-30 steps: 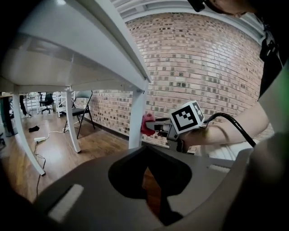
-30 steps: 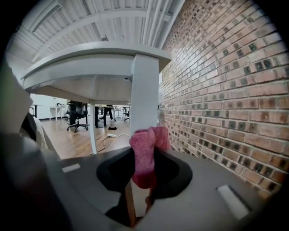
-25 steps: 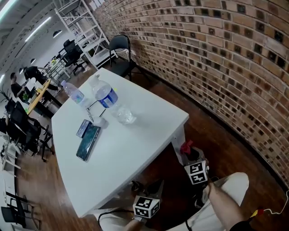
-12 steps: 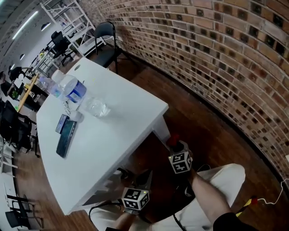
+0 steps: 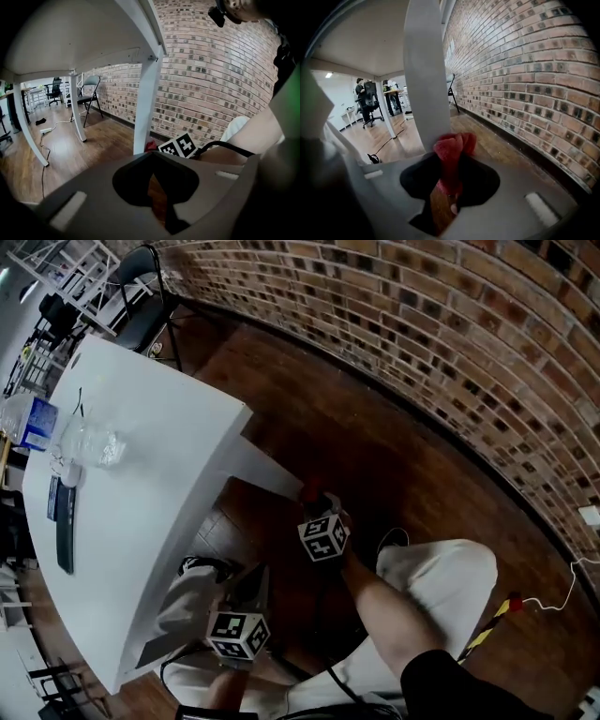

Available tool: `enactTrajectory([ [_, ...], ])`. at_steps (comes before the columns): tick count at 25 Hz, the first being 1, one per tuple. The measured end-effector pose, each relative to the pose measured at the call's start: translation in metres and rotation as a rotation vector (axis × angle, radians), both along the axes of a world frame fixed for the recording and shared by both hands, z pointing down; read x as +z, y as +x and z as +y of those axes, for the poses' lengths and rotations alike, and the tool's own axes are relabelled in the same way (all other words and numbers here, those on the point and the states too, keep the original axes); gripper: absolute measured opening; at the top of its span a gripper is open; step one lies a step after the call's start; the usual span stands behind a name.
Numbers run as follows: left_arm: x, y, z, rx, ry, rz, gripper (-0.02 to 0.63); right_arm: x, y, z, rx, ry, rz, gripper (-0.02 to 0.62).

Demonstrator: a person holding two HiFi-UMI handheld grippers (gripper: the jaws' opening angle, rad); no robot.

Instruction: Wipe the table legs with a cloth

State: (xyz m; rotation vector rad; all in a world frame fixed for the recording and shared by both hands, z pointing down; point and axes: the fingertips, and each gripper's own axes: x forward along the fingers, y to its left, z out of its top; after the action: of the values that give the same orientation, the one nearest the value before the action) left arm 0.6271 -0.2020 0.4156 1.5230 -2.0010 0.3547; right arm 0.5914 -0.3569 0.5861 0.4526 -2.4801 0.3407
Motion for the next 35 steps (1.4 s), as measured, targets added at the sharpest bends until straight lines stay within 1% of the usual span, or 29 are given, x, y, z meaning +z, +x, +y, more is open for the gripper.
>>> enactTrajectory([
  [8, 0.018, 0.001, -0.023, 0.028, -0.056, 0.022, 0.003, 0.076, -0.002, 0.005, 0.030, -0.111, 0.037, 0.092],
  [12, 0.029, 0.007, -0.034, 0.037, -0.088, 0.061, 0.003, 0.109, 0.000, 0.006, 0.076, -0.196, 0.045, 0.094],
  [16, 0.029, 0.010, -0.045, 0.065, -0.127, 0.067, 0.003, 0.138, -0.002, 0.006, 0.168, -0.304, 0.039, 0.094],
  [20, 0.034, 0.011, -0.059, 0.080, -0.117, 0.073, 0.003, 0.168, 0.003, -0.001, 0.241, -0.446, 0.019, 0.095],
  [23, 0.038, 0.009, -0.065, 0.090, -0.126, 0.077, 0.003, 0.182, 0.009, -0.006, 0.285, -0.553, 0.009, 0.095],
  [25, 0.041, 0.009, -0.067, 0.101, -0.130, 0.077, 0.003, 0.187, 0.011, -0.009, 0.306, -0.608, 0.000, 0.097],
  [27, 0.042, 0.011, -0.069, 0.110, -0.129, 0.077, 0.003, 0.187, 0.012, -0.016, 0.313, -0.627, -0.007, 0.097],
  [32, 0.039, 0.019, -0.067, 0.126, -0.126, 0.075, 0.003, 0.184, 0.017, -0.046, 0.302, -0.619, -0.009, 0.097],
  [35, 0.039, 0.021, -0.063, 0.134, -0.135, 0.073, 0.003, 0.185, 0.007, -0.050, 0.245, -0.661, -0.004, 0.097],
])
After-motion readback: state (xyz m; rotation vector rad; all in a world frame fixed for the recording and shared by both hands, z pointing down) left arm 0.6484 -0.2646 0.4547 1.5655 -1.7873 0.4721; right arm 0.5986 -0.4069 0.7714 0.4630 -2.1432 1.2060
